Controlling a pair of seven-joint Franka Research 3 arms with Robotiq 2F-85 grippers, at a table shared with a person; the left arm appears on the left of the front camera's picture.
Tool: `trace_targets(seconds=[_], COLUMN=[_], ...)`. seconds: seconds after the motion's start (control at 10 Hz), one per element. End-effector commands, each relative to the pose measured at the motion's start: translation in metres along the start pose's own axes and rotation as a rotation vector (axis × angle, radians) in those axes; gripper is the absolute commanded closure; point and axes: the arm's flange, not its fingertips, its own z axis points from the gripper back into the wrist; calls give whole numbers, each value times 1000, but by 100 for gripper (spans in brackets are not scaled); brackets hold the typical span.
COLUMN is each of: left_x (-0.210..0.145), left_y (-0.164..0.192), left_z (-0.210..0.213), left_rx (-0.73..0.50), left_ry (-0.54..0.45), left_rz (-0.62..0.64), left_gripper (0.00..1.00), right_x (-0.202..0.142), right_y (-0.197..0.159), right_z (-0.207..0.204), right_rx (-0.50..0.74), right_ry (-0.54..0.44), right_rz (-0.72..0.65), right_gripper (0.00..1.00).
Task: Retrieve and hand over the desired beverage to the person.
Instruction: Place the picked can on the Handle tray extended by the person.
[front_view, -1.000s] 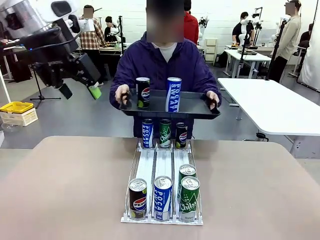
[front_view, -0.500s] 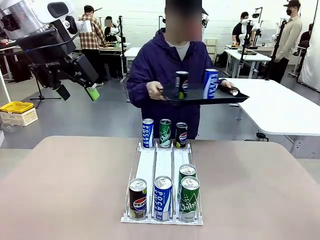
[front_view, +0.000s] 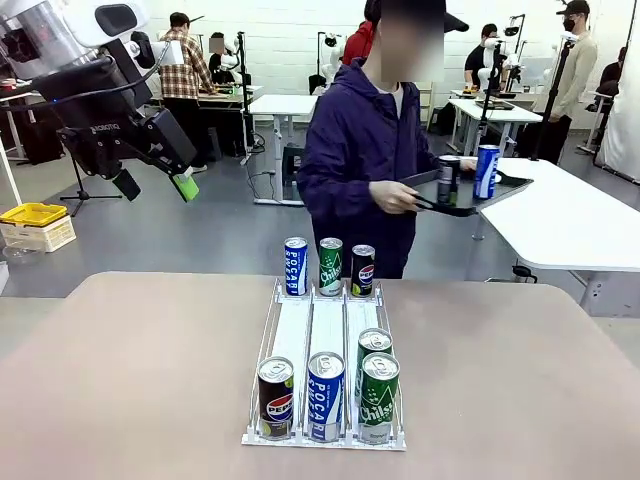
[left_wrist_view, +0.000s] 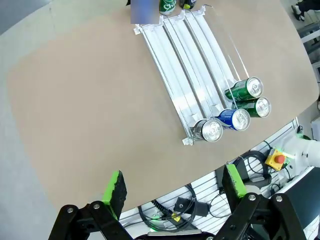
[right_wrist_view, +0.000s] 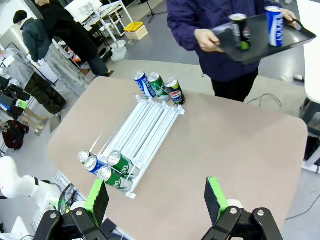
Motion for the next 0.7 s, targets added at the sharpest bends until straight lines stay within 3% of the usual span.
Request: trace_targets(seconds=[0.0,0.4,0.6], left_x=[1,0,-2], left_y=[0,0,28], left_z=[0,0,52], left_rx=[-1,0,-261], left_ry=[-4,0,-158], left_rz=[-4,0,-143], left_gripper=[0,0,0], right_x=[0,0,0], right_y=[-1,-1,-1], right_z=[-2,-2,-2], right_rx=[35,35,35], right_ry=[-16,-16,-16], right_rz=[8,8,8], right_gripper=[0,0,0])
